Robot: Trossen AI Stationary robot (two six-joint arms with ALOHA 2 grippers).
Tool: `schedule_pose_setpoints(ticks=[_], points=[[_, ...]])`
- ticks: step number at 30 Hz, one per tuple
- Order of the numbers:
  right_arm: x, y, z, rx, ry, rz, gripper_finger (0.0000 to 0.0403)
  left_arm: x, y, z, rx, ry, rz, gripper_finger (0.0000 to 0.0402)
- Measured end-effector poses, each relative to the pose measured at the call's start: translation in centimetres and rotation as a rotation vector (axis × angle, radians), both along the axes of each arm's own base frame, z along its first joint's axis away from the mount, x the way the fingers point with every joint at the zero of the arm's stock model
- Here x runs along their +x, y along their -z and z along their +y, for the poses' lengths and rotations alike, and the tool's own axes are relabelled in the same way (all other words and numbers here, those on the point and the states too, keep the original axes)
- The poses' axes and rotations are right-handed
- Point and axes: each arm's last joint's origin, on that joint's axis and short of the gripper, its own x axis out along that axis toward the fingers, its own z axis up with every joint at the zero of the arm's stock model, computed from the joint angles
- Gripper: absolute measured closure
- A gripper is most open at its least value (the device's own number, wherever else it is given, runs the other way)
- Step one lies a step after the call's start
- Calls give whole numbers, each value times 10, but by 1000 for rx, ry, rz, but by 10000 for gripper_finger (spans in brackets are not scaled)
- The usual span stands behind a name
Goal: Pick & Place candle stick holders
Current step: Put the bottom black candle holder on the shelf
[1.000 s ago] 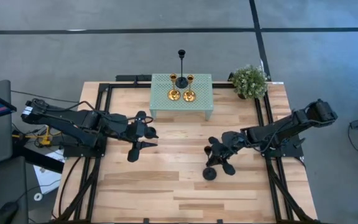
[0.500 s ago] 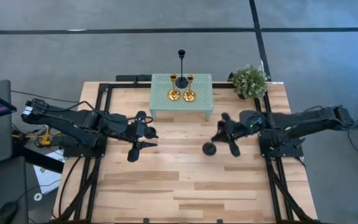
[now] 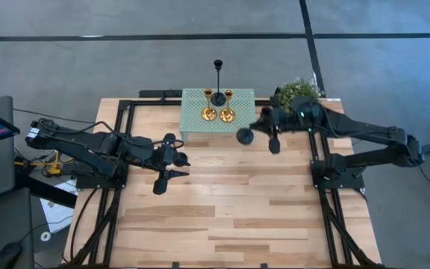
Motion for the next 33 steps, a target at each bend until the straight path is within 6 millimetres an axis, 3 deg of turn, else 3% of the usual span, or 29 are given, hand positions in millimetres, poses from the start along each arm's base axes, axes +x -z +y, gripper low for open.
schedule_pose_setpoints(ticks=[10,16,23,33], points=[[20,8,-78,80,119,53,403,0,0,0,0,0,0,259],[28,15,-113,106,156,74,403,0,0,0,0,0,0,259],[33,21,-136,124,182,94,403,0,0,0,0,0,0,259],[28,23,-149,111,214,107,403,0,0,0,1,0,0,259]])
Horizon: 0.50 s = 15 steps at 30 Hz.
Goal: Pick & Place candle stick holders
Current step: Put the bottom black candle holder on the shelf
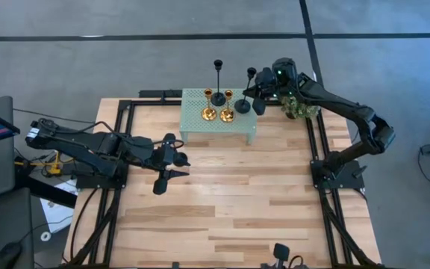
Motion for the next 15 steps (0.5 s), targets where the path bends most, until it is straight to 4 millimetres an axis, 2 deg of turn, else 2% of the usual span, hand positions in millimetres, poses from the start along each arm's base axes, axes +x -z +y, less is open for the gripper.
schedule_pose_setpoints(ticks=[5,15], points=[[-3,1,-3,2,14,2,403,0,0,0,0,0,0,259],[8,14,-12,21,14,14,403,0,0,0,3,0,0,259]])
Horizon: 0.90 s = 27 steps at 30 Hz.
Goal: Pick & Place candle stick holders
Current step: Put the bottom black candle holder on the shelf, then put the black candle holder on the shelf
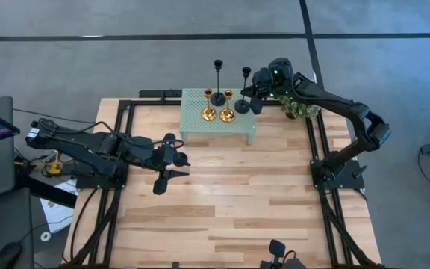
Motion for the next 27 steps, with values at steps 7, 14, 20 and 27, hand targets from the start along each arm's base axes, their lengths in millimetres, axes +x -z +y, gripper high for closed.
schedule_pose_setpoints(ticks=[7,14,20,27], points=[[0,0,0,3,2,0,401,0,0,0,0,0,0,259],[2,2,-2,-1,11,-8,337,0,0,0,0,0,0,259],[-3,-8,3,-24,9,-28,253,0,0,0,0,0,0,259],[-30,-41,27,-56,24,-46,189,1,-2,0,-5,0,-21,259]])
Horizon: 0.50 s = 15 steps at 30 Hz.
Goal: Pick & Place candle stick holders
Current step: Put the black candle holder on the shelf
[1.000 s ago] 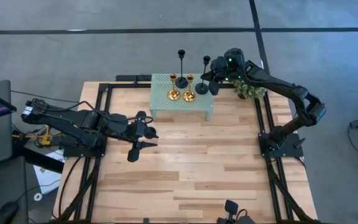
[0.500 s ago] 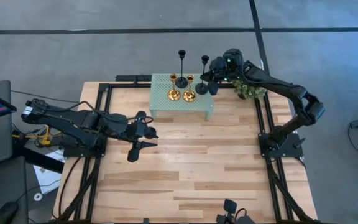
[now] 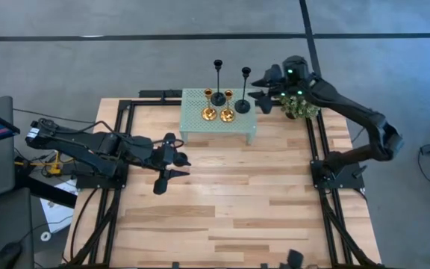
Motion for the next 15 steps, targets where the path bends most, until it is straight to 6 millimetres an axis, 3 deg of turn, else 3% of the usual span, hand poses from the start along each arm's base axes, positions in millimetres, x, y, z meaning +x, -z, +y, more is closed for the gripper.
schedule_pose_setpoints(ticks=[8,15], points=[[-40,-30,53,99,-5,12,205,1,-2,0,-5,-1,-22,259],[-57,-24,98,139,-126,68,301,1,-2,2,55,-45,-29,259]])
